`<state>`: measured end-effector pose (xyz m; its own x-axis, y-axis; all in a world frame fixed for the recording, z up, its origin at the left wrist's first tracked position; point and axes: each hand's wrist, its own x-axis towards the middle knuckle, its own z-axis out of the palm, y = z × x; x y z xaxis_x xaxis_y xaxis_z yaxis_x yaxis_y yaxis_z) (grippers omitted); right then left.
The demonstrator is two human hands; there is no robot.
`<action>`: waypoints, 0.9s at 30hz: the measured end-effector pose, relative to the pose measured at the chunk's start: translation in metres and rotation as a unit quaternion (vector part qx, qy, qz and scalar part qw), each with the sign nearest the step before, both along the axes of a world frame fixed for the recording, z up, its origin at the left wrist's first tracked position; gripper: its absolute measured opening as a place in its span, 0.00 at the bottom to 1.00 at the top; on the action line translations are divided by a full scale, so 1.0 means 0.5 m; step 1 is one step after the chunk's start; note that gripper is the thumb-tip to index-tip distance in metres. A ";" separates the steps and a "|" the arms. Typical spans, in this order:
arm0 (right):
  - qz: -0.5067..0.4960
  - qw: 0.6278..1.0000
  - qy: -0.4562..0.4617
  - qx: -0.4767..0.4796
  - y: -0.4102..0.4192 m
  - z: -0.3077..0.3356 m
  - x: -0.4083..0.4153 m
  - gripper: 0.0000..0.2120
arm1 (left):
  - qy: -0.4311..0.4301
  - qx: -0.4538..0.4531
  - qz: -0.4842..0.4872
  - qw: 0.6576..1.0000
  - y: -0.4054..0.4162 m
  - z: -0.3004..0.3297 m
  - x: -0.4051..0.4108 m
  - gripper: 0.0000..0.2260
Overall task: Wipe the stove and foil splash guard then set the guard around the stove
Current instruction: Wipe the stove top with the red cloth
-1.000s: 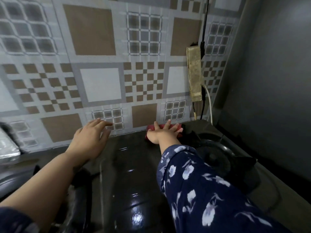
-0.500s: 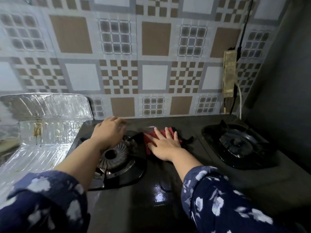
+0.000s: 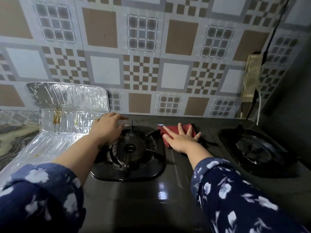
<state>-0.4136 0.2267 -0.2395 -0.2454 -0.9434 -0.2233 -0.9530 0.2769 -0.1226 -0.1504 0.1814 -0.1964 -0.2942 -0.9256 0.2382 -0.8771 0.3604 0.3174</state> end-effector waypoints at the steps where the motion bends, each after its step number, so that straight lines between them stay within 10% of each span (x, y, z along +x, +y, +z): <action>1: 0.017 1.000 -0.004 0.006 -0.021 0.003 -0.007 0.23 | 0.007 -0.009 0.001 1.000 -0.010 0.002 0.003 0.15; 27: 0.396 0.911 -0.076 0.088 -0.417 0.021 0.295 0.29 | -0.017 0.090 0.112 0.990 -0.163 -0.068 0.161 0.16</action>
<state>-0.2660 0.0180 -0.2289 0.5424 -0.7575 -0.3634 -0.8385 -0.4616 -0.2895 -0.0697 0.0999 -0.2305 -0.0823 -0.9949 0.0578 -0.9397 0.0967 0.3279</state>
